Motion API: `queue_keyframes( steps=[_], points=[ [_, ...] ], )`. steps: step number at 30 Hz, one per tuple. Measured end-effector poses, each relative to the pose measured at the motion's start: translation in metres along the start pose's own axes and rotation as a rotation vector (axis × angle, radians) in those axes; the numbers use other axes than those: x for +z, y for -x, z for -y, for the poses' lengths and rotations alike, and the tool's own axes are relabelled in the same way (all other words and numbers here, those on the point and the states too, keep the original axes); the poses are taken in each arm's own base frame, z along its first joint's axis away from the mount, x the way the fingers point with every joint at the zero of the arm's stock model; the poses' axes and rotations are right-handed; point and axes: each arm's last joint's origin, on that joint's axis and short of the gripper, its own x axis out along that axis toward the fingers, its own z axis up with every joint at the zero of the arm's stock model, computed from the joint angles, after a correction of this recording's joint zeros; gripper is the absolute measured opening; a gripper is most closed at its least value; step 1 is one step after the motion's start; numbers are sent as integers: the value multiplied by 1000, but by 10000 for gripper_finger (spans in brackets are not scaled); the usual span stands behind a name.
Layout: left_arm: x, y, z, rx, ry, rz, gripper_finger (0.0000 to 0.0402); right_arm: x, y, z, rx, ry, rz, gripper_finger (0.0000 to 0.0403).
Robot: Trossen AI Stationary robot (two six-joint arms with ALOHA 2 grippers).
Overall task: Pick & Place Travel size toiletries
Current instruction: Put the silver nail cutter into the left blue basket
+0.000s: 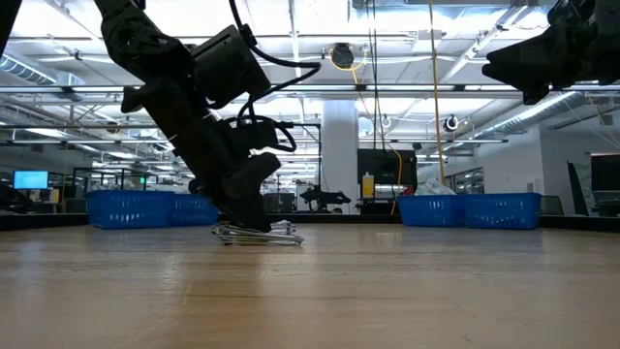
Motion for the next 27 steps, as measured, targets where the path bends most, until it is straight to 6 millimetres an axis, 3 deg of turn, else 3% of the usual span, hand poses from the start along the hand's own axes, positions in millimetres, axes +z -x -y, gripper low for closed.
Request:
queue_keyframes(
  steps=[8,13,19,27],
  points=[
    [8,11,0,-27,-8,43,27,0,0,0,2,0,0,139],
    [24,52,0,-55,-7,160,18,0,0,0,2,0,0,139],
    [29,109,-12,67,15,292,19,0,0,0,3,0,0,139],
    [7,154,-51,334,214,290,19,0,0,0,3,1,-2,139]
  ],
)
